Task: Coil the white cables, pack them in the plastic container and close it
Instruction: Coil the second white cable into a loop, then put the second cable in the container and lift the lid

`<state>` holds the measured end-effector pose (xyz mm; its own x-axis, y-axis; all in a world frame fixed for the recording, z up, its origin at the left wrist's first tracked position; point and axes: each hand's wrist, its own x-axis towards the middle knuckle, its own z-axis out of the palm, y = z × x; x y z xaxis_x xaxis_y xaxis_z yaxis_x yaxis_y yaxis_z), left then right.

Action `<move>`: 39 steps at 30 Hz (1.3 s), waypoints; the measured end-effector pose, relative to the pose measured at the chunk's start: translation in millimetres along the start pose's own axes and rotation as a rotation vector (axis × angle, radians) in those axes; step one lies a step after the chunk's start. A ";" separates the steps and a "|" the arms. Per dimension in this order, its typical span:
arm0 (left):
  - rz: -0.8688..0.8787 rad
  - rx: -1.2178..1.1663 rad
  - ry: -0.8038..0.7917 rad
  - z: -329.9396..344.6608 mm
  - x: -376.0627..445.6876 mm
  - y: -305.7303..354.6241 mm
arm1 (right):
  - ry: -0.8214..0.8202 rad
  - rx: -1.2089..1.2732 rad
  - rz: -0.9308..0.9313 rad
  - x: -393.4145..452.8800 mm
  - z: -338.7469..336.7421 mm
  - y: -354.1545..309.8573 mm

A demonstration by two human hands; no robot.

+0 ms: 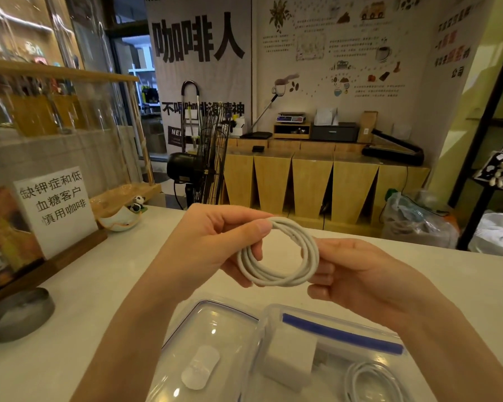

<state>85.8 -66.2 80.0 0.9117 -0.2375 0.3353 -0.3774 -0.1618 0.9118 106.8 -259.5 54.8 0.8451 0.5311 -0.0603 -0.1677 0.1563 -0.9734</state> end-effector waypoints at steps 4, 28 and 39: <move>-0.042 0.094 -0.114 -11.5 -1.0 -1.2 | -0.022 -0.118 0.035 -5.3 -7.6 -5.9; -0.227 0.713 -0.454 60.1 -33.7 -51.4 | 0.170 -0.917 0.249 -54.2 -7.7 50.2; -0.127 1.170 -0.488 87.0 -47.8 -60.5 | 0.242 -1.119 0.173 -50.8 -10.8 73.4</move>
<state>51.0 -128.4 -11.8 0.8914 -0.4447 -0.0874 -0.4369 -0.8944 0.0954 57.0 -284.1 -16.0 0.9501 0.2811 -0.1354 0.1499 -0.7917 -0.5923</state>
